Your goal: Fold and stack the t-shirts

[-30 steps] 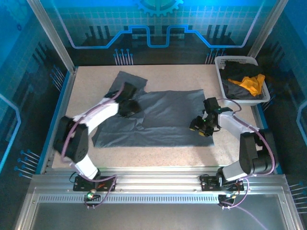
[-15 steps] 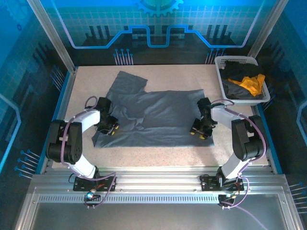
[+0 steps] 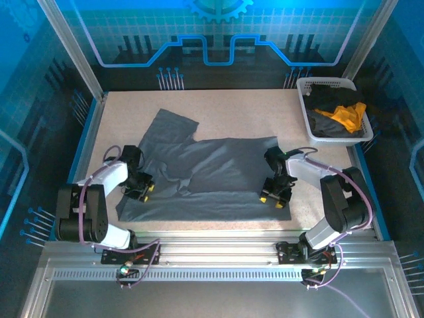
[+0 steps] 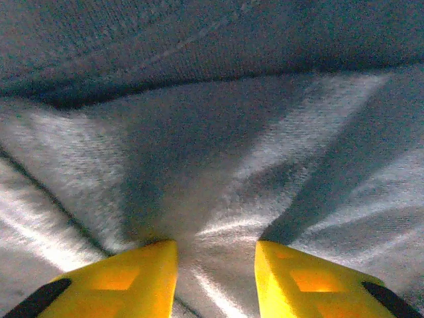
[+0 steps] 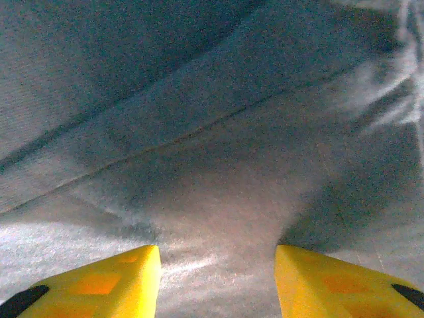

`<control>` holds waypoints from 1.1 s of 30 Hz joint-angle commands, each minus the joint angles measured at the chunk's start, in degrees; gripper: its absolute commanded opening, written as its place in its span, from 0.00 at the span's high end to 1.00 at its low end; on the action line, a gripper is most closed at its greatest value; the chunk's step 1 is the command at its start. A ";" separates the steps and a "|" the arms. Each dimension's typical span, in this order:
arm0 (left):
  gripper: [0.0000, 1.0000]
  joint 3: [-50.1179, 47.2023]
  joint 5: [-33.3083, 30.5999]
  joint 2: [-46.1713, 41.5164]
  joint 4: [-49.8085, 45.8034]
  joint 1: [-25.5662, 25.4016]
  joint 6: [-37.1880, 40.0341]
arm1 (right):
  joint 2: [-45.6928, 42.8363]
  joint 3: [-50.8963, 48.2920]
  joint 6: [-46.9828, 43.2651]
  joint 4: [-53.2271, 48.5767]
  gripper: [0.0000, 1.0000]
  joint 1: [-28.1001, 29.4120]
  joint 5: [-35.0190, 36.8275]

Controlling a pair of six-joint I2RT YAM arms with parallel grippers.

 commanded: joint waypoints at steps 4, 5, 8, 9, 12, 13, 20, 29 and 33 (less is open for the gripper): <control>0.60 17.05 -7.23 1.62 -4.22 -12.87 5.11 | -3.30 8.54 -9.93 11.09 0.42 0.73 -8.81; 0.59 19.13 -7.50 2.47 -4.30 -15.57 5.91 | -2.23 10.14 -12.22 12.64 0.42 0.75 -11.99; 0.60 22.86 -5.63 6.42 -2.82 -21.64 10.76 | 1.60 16.12 -17.84 12.69 0.40 1.41 -17.52; 0.60 24.23 -5.60 8.39 -2.73 -23.18 13.08 | 2.44 17.97 -18.95 12.11 0.40 1.61 -17.84; 0.60 27.33 -2.01 13.48 -1.26 -26.41 19.02 | 3.55 20.07 -19.23 11.74 0.39 1.28 -18.25; 0.59 28.46 -1.49 15.21 -1.58 -27.16 20.52 | 3.90 20.43 -18.87 11.73 0.39 0.99 -18.35; 0.57 33.13 -5.55 23.46 -5.49 -32.29 28.03 | 3.50 18.52 -16.08 13.71 0.39 -0.30 -18.86; 0.61 33.99 -13.27 25.80 -4.48 -33.71 31.08 | 3.05 17.55 -16.14 13.79 0.39 -1.10 -19.50; 0.61 33.76 -14.66 27.29 -4.51 -34.39 32.03 | 3.23 17.35 -15.89 14.11 0.40 -1.27 -19.77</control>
